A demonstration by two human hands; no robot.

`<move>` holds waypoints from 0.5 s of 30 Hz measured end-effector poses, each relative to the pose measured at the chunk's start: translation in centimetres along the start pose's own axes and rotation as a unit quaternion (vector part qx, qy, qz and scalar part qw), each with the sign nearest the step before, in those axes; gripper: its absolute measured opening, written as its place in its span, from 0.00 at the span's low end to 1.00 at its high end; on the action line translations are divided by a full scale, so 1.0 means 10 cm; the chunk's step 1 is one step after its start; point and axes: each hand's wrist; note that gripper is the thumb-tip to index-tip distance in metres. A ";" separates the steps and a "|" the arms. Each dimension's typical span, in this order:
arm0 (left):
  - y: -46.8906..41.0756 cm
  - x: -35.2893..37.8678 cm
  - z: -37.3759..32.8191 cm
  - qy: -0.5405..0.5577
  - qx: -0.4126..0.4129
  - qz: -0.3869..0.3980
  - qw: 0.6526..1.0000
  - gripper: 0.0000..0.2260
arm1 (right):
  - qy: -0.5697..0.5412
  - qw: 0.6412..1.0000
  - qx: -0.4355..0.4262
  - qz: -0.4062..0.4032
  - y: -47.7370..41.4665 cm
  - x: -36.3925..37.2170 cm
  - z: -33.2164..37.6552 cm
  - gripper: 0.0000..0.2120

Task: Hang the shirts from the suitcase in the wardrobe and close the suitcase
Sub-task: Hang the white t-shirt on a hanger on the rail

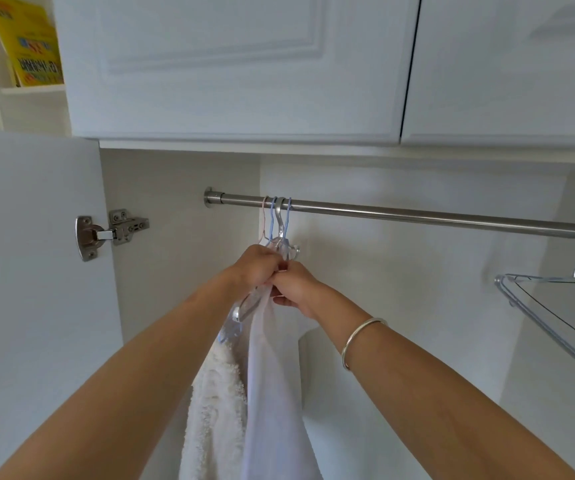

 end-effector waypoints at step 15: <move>0.14 0.07 0.00 -0.027 0.080 0.022 0.996 0.12 | 0.007 0.996 0.065 -0.060 -0.03 0.01 -0.30 0.13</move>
Point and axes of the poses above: each hand's wrist, its own y-axis away from the middle knuckle, its own x-axis out of the palm, z = x × y, and after that the axes turned 6 degrees about x, right-handed
